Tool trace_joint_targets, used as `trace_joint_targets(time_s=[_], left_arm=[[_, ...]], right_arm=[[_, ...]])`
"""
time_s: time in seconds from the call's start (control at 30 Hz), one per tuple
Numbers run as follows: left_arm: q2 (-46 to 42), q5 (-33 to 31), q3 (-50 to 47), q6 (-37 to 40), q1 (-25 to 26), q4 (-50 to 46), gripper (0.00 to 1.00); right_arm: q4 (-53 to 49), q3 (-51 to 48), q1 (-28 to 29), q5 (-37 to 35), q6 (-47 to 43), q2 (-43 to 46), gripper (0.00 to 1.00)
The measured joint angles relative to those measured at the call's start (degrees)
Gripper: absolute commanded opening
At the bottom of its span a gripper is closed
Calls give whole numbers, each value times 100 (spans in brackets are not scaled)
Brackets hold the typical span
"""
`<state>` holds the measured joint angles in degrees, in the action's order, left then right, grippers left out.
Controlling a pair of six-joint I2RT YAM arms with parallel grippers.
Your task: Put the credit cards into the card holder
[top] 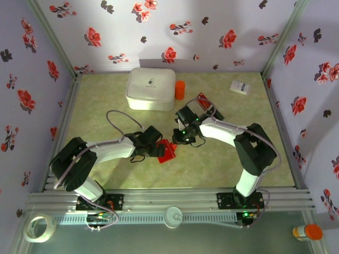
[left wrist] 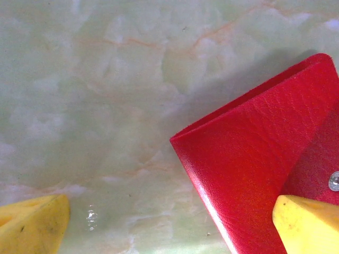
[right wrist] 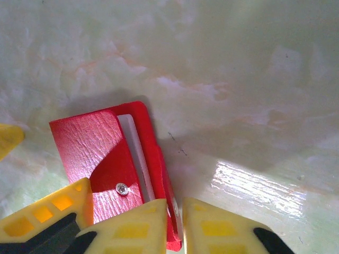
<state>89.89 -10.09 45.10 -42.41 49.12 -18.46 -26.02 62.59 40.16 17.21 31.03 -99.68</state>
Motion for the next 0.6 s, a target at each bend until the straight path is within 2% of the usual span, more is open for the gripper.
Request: trace_joint_targets(time_s=[0.1, 0.6], left_arm=[[-7, 0, -7, 0, 0, 4, 100], [-22, 0, -28, 0, 2, 35, 100]], right_arm=[[2, 0, 0, 35, 11, -9, 0], [398, 0, 140, 568, 345, -35, 0]])
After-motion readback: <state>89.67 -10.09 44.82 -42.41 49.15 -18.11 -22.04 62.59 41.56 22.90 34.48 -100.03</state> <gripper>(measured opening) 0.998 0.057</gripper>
